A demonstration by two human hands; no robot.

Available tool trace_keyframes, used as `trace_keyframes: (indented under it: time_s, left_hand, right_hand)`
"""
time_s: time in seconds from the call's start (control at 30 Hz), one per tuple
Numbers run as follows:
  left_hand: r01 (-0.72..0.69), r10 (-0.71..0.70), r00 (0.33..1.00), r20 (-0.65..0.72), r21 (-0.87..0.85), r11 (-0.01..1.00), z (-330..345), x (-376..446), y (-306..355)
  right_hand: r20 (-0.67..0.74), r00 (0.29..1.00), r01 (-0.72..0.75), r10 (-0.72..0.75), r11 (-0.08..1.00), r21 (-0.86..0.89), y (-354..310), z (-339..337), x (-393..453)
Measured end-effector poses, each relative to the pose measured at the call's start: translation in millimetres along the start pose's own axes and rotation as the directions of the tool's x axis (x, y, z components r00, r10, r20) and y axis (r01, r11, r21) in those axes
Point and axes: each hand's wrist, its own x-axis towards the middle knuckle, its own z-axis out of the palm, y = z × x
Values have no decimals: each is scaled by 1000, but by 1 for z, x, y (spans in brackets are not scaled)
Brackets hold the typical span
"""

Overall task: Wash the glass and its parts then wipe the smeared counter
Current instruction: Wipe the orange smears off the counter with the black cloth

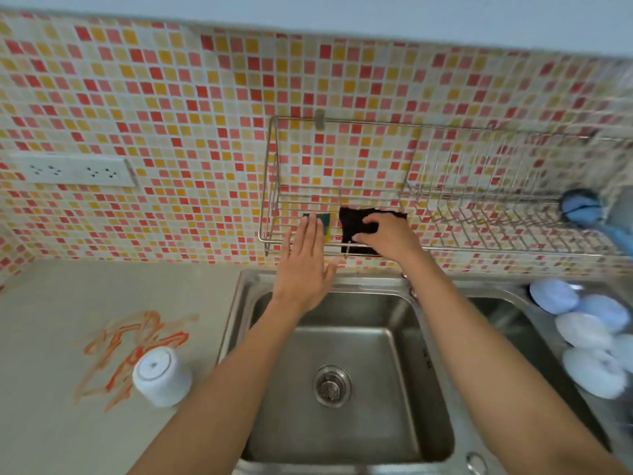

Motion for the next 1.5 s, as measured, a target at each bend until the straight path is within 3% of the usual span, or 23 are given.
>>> trace_keyframes:
  time_s: [0.13,0.33,0.47,0.53,0.6,0.67,0.73,0.77,0.8,0.87,1.0,1.17,1.27,1.4,1.5]
  left_hand:
    - [-12,11,1000,19,46,999,-3,-2,-1]
    - [22,-23,999,33,31,999,-5,-1,5]
    - [52,-53,997,49,17,998,-4,0,6]
    - [64,-65,996,55,20,998,-7,-1,8]
    - [59,-58,997,56,-11,998,-11,-2,9]
    - [56,-54,998,19,-146,988,-20,-10,9]
    - [53,-76,994,-81,-260,964,-28,-23,7]
    - [59,-98,987,-128,-282,958,-34,-30,6]
    - [71,-124,979,-165,-298,952,-40,-37,5]
    - [96,-174,962,-211,-334,938,-51,-51,0]
    - [154,-281,919,-276,-403,902,-60,-93,-25]
    - [354,-551,791,-267,-535,767,-30,-180,-83]
    - [454,-688,711,-145,-653,607,0,-235,-125]
    - [503,-700,711,63,-741,445,40,-271,-155]
    - [583,-702,678,218,-741,333,79,-277,-172]
  right_hand:
    - [231,973,-9,29,996,-87,-11,-6,19]
    - [238,968,-5,73,961,-277,-19,0,32]
    - [-25,1000,-5,-2,955,-295,-15,9,29]
    - [-178,984,-10,-14,991,-130,-3,15,24]
    - [-264,964,4,41,986,167,4,8,18]
    - [-220,959,-26,181,824,566,4,-6,17]
    - [22,965,-125,262,385,914,-1,-20,12]
    - [133,970,-172,204,190,967,-5,-28,3]
    - [192,975,-201,113,74,977,-11,-31,-7]
    - [239,970,-241,-41,-50,969,-22,-28,-30]
    - [364,894,-417,-262,-188,889,-45,6,-84]
    - [583,784,-621,-214,-265,737,-55,92,-141]
    - [680,705,-706,-200,-285,649,-61,150,-162]
    - [773,626,-754,-107,-338,564,-78,205,-175]
    - [788,615,-743,-8,-340,577,-97,235,-173]
